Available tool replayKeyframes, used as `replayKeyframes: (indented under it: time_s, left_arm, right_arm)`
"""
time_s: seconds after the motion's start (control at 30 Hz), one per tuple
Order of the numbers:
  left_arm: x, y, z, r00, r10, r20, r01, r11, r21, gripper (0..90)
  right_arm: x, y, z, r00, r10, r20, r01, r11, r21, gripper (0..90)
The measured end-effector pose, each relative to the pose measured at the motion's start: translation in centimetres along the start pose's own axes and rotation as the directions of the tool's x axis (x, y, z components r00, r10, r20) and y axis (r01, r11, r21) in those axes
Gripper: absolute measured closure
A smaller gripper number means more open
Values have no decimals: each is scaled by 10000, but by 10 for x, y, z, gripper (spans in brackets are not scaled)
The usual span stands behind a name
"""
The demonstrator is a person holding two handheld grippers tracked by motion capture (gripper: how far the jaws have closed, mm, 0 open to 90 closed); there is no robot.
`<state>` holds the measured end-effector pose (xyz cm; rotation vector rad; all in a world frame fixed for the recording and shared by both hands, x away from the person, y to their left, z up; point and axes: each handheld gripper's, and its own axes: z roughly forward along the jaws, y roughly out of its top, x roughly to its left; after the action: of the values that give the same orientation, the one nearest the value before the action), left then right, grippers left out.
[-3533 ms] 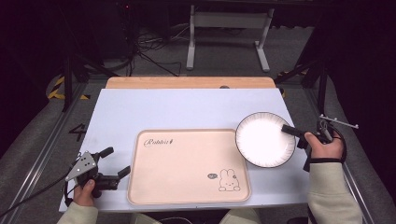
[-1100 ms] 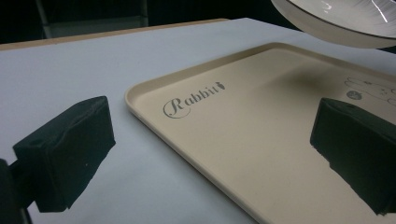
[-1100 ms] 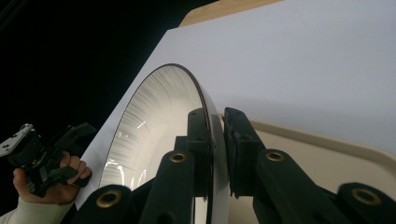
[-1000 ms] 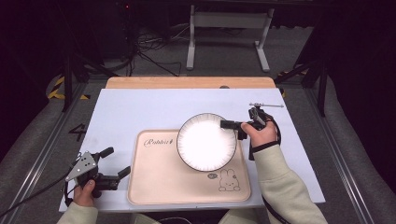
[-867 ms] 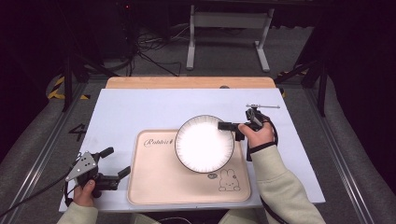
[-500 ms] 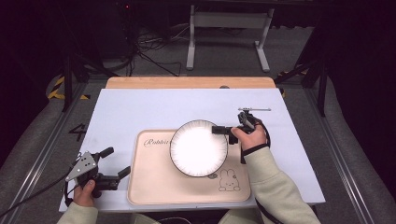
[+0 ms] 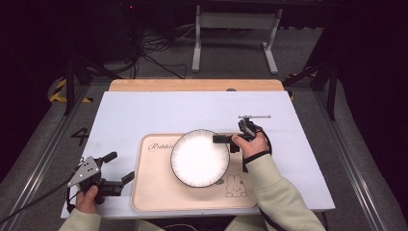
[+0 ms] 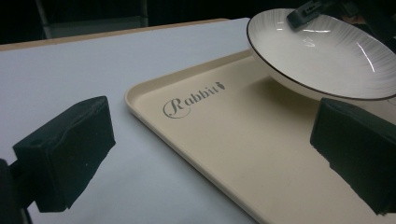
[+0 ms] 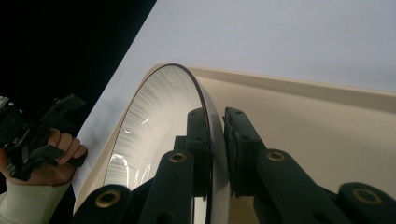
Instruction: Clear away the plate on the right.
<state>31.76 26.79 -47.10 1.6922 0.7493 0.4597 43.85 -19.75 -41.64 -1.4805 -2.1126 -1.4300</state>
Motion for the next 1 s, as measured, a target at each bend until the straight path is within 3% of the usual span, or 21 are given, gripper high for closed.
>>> replayKeyframes:
  time_s: [0.77, 1.0]
  left_arm:
    - [0, 0, 0, 10000, 99, 16, -99, 9999, 16, 3]
    - [0, 0, 0, 10000, 54, 41, -54, 10000, 29, 3]
  right_arm:
    - [-7, -6, 11, 9992, 353, -195, -342, 9981, 508, 813]
    - [-7, -7, 13, 9997, 220, -98, -214, 9981, 582, 810]
